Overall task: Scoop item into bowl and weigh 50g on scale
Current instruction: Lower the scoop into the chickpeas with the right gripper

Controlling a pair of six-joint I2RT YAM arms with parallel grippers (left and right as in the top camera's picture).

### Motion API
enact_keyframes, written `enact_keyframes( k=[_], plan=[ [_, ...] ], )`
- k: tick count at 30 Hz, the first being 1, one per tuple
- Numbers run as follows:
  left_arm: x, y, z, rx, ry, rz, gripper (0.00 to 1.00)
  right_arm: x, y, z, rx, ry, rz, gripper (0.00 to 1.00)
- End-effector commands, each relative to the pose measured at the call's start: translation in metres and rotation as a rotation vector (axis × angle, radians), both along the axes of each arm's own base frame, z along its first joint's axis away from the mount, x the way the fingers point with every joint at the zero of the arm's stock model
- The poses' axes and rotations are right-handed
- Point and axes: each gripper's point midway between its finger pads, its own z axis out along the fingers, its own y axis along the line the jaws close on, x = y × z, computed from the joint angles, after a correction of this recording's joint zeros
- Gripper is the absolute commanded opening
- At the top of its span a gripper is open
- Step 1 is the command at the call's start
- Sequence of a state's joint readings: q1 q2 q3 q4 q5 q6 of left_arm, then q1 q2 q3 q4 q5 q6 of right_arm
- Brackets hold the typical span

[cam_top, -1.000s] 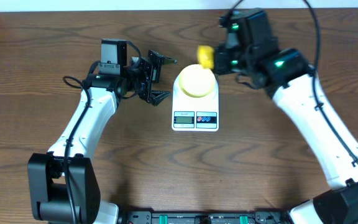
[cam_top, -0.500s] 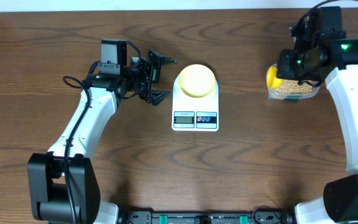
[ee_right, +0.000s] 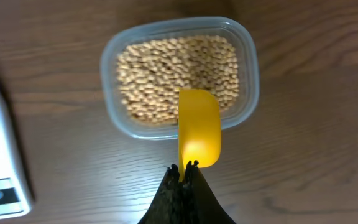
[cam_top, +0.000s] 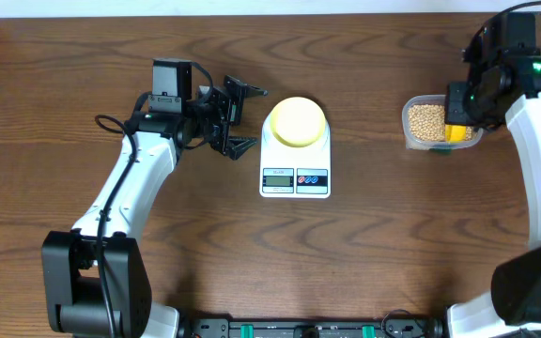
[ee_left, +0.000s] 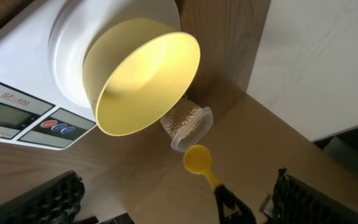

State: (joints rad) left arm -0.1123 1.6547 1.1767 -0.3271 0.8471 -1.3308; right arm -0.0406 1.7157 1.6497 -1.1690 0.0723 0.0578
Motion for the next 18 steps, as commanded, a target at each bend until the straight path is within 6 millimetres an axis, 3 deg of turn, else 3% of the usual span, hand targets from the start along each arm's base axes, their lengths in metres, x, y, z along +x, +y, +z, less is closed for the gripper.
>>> enact_keyframes(
  k=[1,8,18],
  plan=[
    [0.000,0.001,0.003,0.004,-0.015,-0.002,0.98,0.005,-0.014,-0.011,-0.051,0.041,0.034,0.01],
    [0.000,0.001,0.003,0.004,-0.015,-0.002,0.98,0.015,-0.032,-0.048,-0.045,0.112,0.030,0.01],
    [0.000,0.001,0.003,0.004,-0.015,-0.002,0.98,0.022,-0.024,-0.083,0.056,0.167,0.078,0.04]
  ],
)
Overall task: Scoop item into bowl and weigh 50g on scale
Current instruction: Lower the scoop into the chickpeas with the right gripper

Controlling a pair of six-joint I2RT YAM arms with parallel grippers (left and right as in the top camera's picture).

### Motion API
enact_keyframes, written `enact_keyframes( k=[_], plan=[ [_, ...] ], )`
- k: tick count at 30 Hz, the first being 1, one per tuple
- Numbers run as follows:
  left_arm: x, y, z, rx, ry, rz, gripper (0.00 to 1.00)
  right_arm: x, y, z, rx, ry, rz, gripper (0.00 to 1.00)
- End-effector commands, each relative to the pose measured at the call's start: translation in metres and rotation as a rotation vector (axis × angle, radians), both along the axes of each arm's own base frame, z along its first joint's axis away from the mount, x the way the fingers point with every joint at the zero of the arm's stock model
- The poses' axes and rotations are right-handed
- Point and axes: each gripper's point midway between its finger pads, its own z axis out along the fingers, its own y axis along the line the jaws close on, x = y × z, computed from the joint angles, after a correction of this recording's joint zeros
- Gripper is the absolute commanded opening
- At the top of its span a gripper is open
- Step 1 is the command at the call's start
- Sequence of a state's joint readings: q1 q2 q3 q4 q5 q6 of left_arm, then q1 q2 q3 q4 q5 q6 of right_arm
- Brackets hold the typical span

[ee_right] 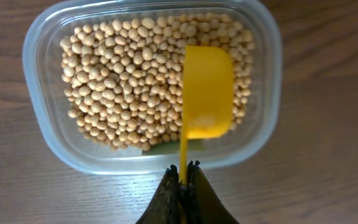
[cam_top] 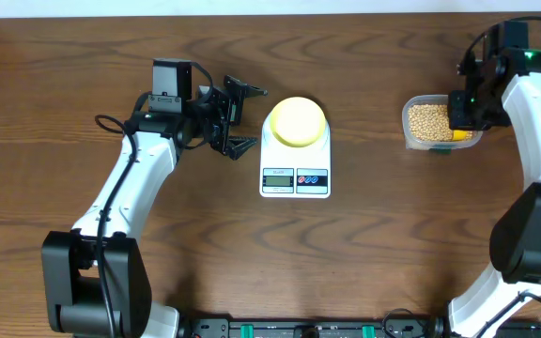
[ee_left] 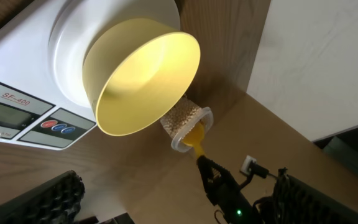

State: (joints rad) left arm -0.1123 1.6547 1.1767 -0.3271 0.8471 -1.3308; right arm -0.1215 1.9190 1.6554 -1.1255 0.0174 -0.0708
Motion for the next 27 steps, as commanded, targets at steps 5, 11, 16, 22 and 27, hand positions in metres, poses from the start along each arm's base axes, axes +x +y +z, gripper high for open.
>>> enact_keyframes(
  k=[5,11,16,22,27],
  plan=[
    [0.000,0.001,0.003,0.004,-0.015,-0.002,0.98,0.015,-0.003,-0.019,0.014,-0.003,0.016,0.11],
    [0.000,0.001,0.003,0.004,-0.015,-0.002,0.98,0.017,-0.018,-0.018,-0.069,-0.010,0.001,0.42],
    [0.000,0.001,0.003,0.004,-0.015,-0.002,0.98,0.017,-0.019,-0.017,-0.076,-0.010,0.000,0.93],
    [0.000,0.001,0.003,0.004,-0.015,-0.002,0.98,0.025,-0.020,-0.008,-0.084,-0.049,-0.003,0.99],
    [0.000,0.001,0.003,0.004,-0.015,-0.002,0.98,0.032,-0.021,0.034,-0.095,-0.130,-0.006,0.99]
  ],
)
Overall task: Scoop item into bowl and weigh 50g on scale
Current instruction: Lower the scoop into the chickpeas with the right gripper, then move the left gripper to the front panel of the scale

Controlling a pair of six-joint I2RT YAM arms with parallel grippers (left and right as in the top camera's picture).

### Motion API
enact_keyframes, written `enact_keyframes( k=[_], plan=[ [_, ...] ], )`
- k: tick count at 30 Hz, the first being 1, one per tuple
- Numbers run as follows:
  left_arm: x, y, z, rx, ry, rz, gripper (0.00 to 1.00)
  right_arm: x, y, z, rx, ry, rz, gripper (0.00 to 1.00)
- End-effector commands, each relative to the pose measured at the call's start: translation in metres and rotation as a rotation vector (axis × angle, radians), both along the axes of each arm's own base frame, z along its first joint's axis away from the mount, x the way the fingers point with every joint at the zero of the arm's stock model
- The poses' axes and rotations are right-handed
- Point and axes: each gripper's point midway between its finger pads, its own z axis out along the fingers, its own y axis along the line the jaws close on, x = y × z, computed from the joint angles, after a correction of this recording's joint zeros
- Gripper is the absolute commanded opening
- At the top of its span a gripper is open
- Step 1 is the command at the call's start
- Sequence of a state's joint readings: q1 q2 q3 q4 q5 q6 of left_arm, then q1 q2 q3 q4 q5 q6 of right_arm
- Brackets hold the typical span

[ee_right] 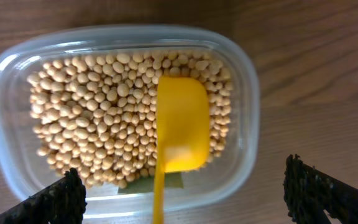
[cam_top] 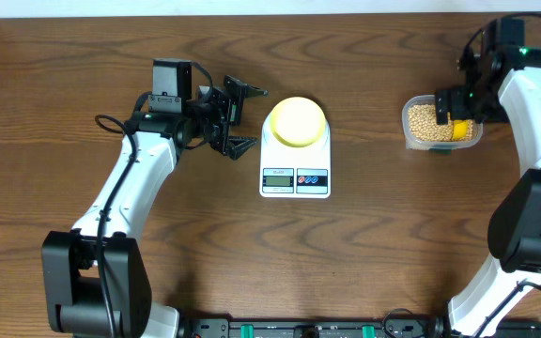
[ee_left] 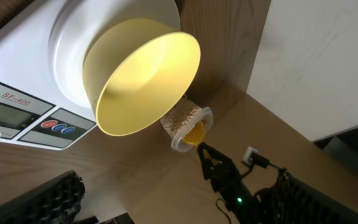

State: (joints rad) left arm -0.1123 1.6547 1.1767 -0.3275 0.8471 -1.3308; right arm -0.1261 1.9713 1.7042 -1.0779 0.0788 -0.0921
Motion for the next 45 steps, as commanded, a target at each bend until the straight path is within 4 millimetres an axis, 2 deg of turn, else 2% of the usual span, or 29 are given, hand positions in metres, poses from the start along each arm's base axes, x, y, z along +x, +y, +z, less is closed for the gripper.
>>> enact_keyframes(
  k=[1,5,8,33,37,45],
  plan=[
    [0.000,0.001,0.003,0.004,-0.015,-0.002,0.98,0.012,-0.006,0.047,-0.027,-0.118,-0.011,0.99],
    [0.000,0.001,0.003,0.004,-0.015,-0.002,0.98,0.014,-0.006,0.076,-0.037,-0.190,-0.011,0.99],
    [0.000,0.001,0.003,0.004,-0.015,-0.002,0.98,0.012,-0.006,0.084,-0.039,-0.208,-0.011,0.99],
    [0.000,0.001,0.003,0.004,-0.015,-0.001,0.98,0.011,-0.005,0.082,-0.038,-0.204,-0.009,0.99],
    [0.013,0.003,0.010,-0.001,-0.059,0.041,0.98,0.011,-0.006,0.082,-0.038,-0.204,-0.009,0.99],
    [0.026,0.017,0.002,0.086,-0.080,0.121,0.98,0.011,-0.005,0.082,-0.038,-0.204,-0.009,0.99]
  ],
)
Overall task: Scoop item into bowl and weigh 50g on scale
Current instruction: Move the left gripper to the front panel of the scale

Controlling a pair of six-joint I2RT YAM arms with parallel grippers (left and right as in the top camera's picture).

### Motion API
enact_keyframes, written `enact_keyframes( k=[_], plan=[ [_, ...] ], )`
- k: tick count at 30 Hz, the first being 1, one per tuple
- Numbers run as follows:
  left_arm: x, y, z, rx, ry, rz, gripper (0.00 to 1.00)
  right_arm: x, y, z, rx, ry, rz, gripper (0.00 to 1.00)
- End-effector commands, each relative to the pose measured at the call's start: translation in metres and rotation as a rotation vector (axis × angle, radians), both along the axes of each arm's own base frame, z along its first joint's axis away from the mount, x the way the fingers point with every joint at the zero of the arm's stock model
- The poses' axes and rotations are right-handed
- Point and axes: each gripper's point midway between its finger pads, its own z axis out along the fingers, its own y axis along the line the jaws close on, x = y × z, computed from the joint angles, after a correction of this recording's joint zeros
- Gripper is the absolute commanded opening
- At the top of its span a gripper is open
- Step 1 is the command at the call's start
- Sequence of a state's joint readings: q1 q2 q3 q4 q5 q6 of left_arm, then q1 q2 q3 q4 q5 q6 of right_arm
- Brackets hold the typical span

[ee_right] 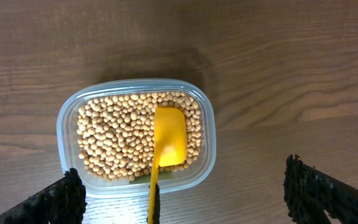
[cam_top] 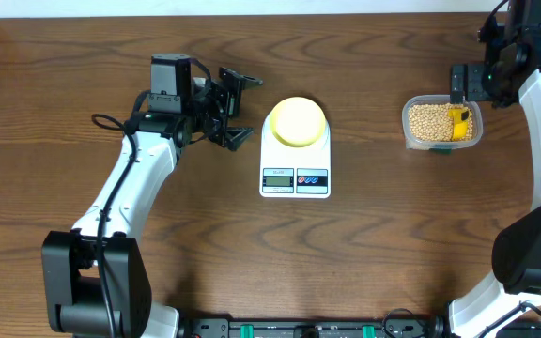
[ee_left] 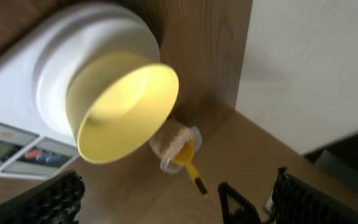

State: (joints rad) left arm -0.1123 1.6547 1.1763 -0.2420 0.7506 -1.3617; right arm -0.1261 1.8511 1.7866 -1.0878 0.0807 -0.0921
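Observation:
A yellow bowl [cam_top: 296,122] stands empty on the white scale [cam_top: 295,180] at mid table, and the left wrist view also shows this bowl [ee_left: 123,106]. At the right, a clear container of soybeans [cam_top: 428,122] holds the yellow scoop [ee_right: 168,134], lying on the beans with its handle over the near rim. My right gripper [ee_right: 185,202] hangs open well above the container, touching nothing. My left gripper [cam_top: 235,105] is open to the left of the scale, with nothing between its fingers.
The scale's display and buttons [cam_top: 295,177] face the front edge. Bare wooden table [cam_top: 393,235] surrounds the scale and the container. The table's back edge runs close behind the container and both grippers.
My right gripper, open over the scoop before, now stands higher above the container. The scoop still lies on the beans. My left gripper has shifted slightly toward the back.
My right gripper was shut on the scoop's handle at the container's near rim. It then held the scoop over the beans. Later it was open, with the scoop left lying on the beans. Now it has drawn away upward, and the bowl remains empty.

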Motion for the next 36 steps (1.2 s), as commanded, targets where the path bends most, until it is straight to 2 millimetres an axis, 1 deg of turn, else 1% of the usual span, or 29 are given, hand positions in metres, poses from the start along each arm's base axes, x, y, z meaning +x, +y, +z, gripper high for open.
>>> enact_keyframes(
  k=[1,4,6,10,12,14,15,16,17,18,20,22,25,27,30,32,36],
  plan=[
    [0.005,0.008,-0.001,0.037,-0.010,0.044,0.98,0.000,-0.004,0.006,-0.011,-0.013,-0.010,0.99],
    [0.010,0.016,-0.005,0.082,-0.019,0.082,0.98,0.000,-0.004,0.006,-0.011,-0.013,-0.010,0.99],
    [0.011,0.018,-0.006,0.123,-0.057,0.060,0.98,0.000,-0.004,0.006,-0.011,-0.013,-0.010,0.99],
    [0.011,0.009,0.001,0.251,-0.303,-0.160,0.98,0.000,-0.004,0.006,-0.011,-0.013,-0.010,0.99],
    [0.009,-0.004,0.009,0.299,-0.465,-0.299,0.98,0.000,-0.004,0.006,-0.011,-0.013,-0.010,0.99],
    [0.001,-0.020,0.014,0.325,-0.602,-0.443,0.98,0.000,-0.004,0.006,-0.011,-0.013,-0.010,0.99],
    [-0.005,-0.027,0.014,0.340,-0.653,-0.506,0.98,0.000,-0.004,0.006,-0.011,-0.013,-0.010,0.99],
    [-0.011,-0.034,0.012,0.358,-0.688,-0.564,0.86,0.000,-0.004,0.006,-0.011,-0.013,-0.010,0.99],
    [-0.018,-0.040,0.008,0.378,-0.715,-0.619,0.78,0.000,-0.004,0.006,-0.011,-0.013,-0.010,0.99],
    [-0.025,-0.046,0.004,0.397,-0.731,-0.670,0.75,0.000,-0.004,0.006,-0.011,-0.013,-0.010,0.99],
    [-0.041,-0.056,-0.011,0.449,-0.715,-0.760,0.75,0.000,-0.004,0.006,-0.011,-0.013,-0.010,0.99],
    [-0.058,-0.062,-0.026,0.512,-0.687,-0.852,0.75,0.000,-0.004,0.006,-0.011,-0.013,-0.010,0.99],
    [-0.086,-0.062,-0.051,0.638,-0.618,-0.998,0.75,0.000,-0.004,0.006,-0.011,-0.013,-0.010,0.99],
    [-0.101,-0.061,-0.061,0.719,-0.584,-1.092,0.75,0.000,-0.004,0.006,-0.011,-0.013,-0.010,0.99],
    [-0.124,-0.061,-0.068,0.817,-0.569,-1.253,0.75,0.000,-0.004,0.006,-0.011,-0.013,-0.010,0.99],
    [-0.136,-0.063,-0.070,0.878,-0.581,-1.355,0.76,0.000,-0.004,0.006,-0.011,-0.013,-0.010,0.99],
    [-0.153,-0.075,-0.073,0.931,-0.656,-1.514,0.80,0.000,-0.004,0.006,-0.011,-0.013,-0.010,0.99]
  ],
)
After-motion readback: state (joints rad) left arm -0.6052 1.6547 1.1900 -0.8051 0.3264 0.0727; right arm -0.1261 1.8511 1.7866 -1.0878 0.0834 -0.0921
